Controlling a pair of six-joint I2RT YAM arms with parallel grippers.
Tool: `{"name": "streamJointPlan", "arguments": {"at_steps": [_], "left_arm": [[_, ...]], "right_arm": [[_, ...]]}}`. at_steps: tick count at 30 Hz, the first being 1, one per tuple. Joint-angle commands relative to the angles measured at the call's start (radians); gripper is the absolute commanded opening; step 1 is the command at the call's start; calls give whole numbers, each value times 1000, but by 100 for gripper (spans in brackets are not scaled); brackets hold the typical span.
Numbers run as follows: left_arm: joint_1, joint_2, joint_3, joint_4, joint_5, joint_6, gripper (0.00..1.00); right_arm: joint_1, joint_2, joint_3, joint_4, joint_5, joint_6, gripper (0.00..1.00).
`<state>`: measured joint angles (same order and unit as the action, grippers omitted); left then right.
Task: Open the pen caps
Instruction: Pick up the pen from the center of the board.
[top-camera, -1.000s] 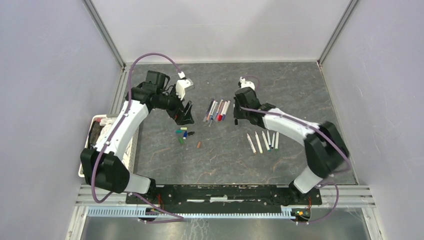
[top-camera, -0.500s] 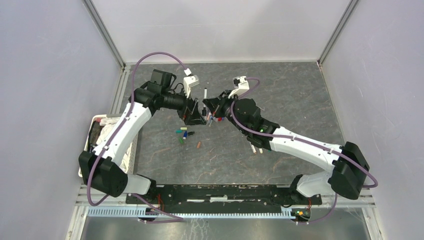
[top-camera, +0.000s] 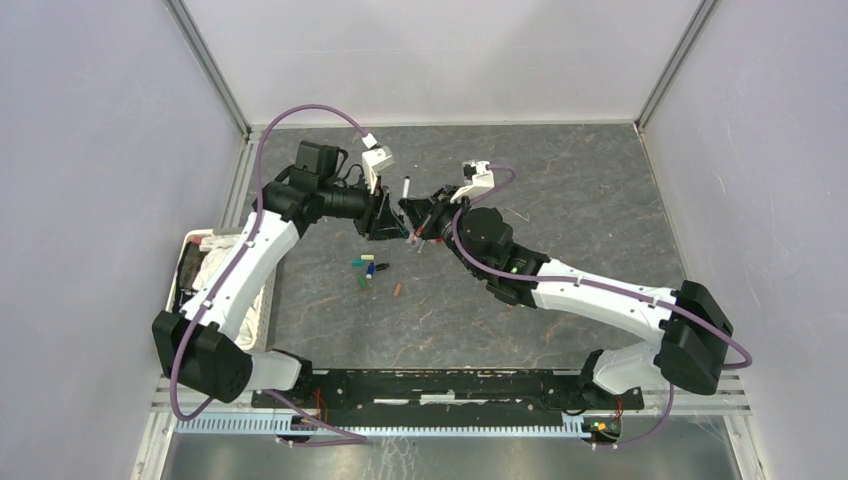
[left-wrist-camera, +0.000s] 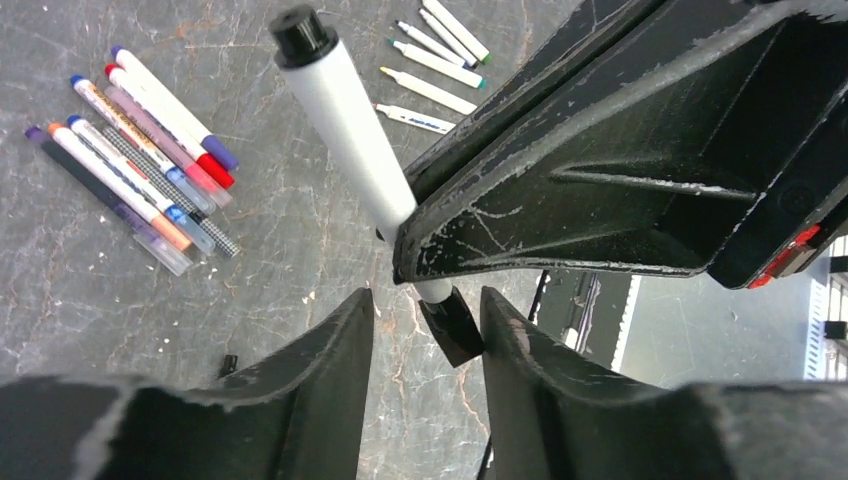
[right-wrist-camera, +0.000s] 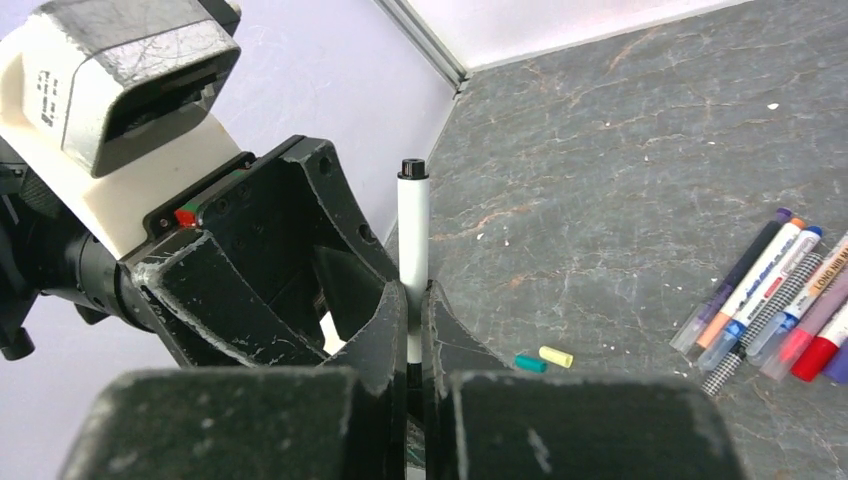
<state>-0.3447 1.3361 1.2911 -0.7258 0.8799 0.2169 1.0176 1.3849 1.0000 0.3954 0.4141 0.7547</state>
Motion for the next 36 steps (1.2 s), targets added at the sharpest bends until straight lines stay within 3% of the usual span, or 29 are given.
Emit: {"name": "streamJointPlan", "arguments": {"at_steps": [1, 12, 17, 19, 23, 31, 36], "left_arm": [[-2, -26, -13, 32, -41, -11, 45], [-2, -15, -21, 28, -140, 55, 7], [-3, -15, -15, 2, -195, 149, 2], [-8, -15, -13, -30, -224, 227, 2], [-38, -18, -25, -137, -332, 426, 2], [-75, -83, -80, -240, -427, 720, 2], [-125, -124, -109, -257, -447, 800, 2]], "right_arm": [[11, -20, 10, 25, 80, -2, 0], [16, -37, 3, -70, 138, 9, 2], [-4, -45, 47, -187, 95, 7, 26], [-40, -50, 75, -238, 13, -3, 41], [-164, -43, 164, -378, -248, -39, 54], [-342, 80, 329, -686, -703, -212, 64], [-357, 171, 355, -721, -927, -264, 66]]}}
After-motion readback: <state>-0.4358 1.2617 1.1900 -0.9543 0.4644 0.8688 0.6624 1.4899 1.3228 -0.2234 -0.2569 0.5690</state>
